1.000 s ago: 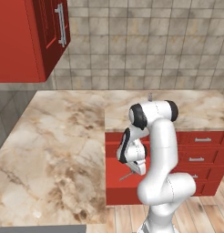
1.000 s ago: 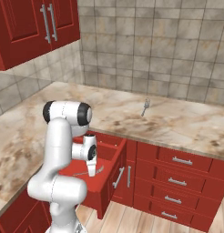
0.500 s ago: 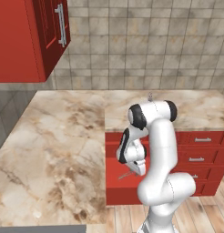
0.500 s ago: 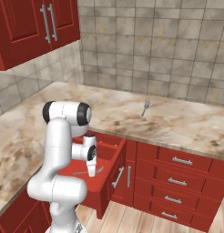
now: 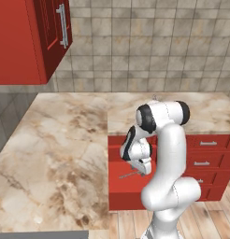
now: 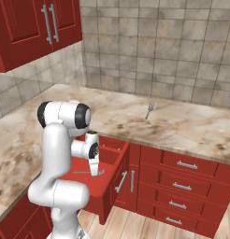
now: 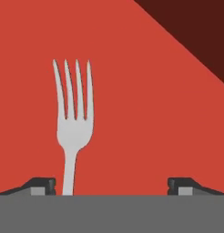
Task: Organize the utensils by type. Pick up the wooden spoons from the counter and place them in the open cabinet. Then pick up the metallic utensils from the counter and place them in the open drawer.
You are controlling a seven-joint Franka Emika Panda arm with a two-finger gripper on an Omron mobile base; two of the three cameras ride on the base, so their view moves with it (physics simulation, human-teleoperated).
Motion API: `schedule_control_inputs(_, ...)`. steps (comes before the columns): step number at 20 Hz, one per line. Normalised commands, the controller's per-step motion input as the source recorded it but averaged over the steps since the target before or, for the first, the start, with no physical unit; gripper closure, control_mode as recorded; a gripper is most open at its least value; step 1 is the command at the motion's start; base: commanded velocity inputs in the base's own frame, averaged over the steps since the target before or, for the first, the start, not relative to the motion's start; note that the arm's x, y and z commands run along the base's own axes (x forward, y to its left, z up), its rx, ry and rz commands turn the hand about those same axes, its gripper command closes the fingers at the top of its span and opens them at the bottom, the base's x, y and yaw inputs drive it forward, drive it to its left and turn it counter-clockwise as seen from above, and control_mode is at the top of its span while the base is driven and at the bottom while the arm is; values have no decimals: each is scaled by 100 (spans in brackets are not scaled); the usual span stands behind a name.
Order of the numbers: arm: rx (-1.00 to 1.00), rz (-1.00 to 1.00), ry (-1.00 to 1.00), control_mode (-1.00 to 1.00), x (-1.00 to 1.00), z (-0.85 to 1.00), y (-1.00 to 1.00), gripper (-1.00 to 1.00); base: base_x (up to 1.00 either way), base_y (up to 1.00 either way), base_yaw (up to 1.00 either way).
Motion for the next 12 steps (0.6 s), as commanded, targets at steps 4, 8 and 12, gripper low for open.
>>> schedule_control_inputs(4,7,9,0,-100,-4,53,0,-100,0,0,0)
schedule_control_inputs(8,7,6,0,-100,-5,34,0,-100,0,0,0)
schedule_control_inputs(12,2,5,0,-100,0,33,-3,-100,0,0,0)
